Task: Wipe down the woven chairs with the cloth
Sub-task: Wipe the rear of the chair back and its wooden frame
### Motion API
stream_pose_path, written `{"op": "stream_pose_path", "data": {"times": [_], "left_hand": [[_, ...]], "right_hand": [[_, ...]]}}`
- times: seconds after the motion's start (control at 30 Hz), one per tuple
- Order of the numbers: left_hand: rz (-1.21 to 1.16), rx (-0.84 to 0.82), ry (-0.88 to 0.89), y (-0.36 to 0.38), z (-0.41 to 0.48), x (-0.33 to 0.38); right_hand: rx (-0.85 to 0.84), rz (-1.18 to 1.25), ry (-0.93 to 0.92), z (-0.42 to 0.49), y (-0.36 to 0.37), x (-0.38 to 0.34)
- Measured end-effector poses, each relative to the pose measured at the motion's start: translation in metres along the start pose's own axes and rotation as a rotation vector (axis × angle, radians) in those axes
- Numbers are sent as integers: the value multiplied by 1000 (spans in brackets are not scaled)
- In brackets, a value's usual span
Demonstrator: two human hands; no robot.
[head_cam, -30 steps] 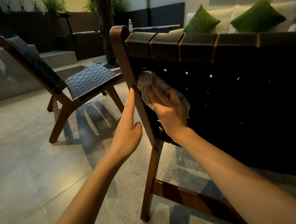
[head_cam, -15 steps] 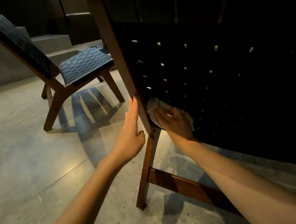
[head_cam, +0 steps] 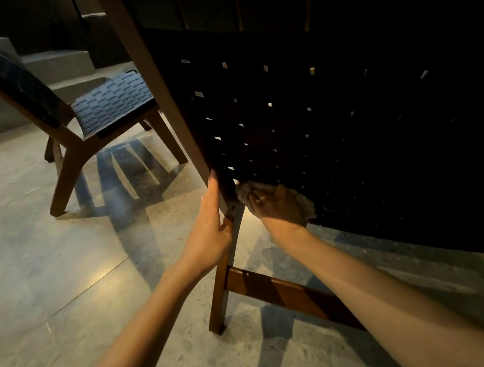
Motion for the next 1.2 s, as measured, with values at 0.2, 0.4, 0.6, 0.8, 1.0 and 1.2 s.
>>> {"op": "stream_pose_path", "data": {"times": [0.2,0.4,0.6,0.8,1.0,1.2], "left_hand": [[56,-157,-117,57,-4,-2],[154,-251,-65,115,3,25],[376,-443,41,186,17,59],[544,-531,136,246,21,81],[585,-655,139,279,27,100],[682,-716,72,279,30,113]], "right_hand": [[10,-54,97,-47,10,42],[29,-180,199,-106,32,104],[-23,-154,352,-171,65,184],[-290,21,474,-236,144,262],[-204,333,585,-277,152,317],[0,531,798,-295,120,312]]}}
Point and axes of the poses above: each hand's wrist, its own z-axis towards the middle knuckle, its own y-axis out of the palm, x = y × z, the point moved 9 cm from there along z, towards the middle knuckle, and after that the axes turned 8 degrees about -x, right-handed, at the moved point
